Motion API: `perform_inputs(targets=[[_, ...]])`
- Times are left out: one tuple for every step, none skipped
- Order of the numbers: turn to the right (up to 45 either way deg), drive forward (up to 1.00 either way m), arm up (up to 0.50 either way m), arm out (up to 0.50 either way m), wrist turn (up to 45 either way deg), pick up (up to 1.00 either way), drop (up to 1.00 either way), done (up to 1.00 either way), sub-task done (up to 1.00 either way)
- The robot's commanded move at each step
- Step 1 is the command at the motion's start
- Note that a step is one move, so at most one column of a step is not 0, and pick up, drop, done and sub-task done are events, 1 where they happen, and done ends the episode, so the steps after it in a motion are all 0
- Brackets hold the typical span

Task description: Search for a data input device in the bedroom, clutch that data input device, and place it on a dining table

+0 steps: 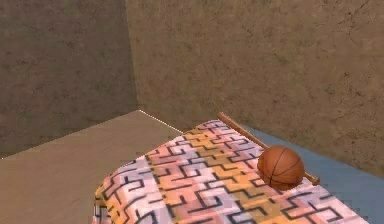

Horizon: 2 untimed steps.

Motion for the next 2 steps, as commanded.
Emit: perform_inputs(targets=[[-12.0,0.0,0.0,0.0,0.0,0.0,0.0,0.0,0.0],[0.0,0.0,0.5,0.0,0.0,0.0,0.0,0.0,0.0]])
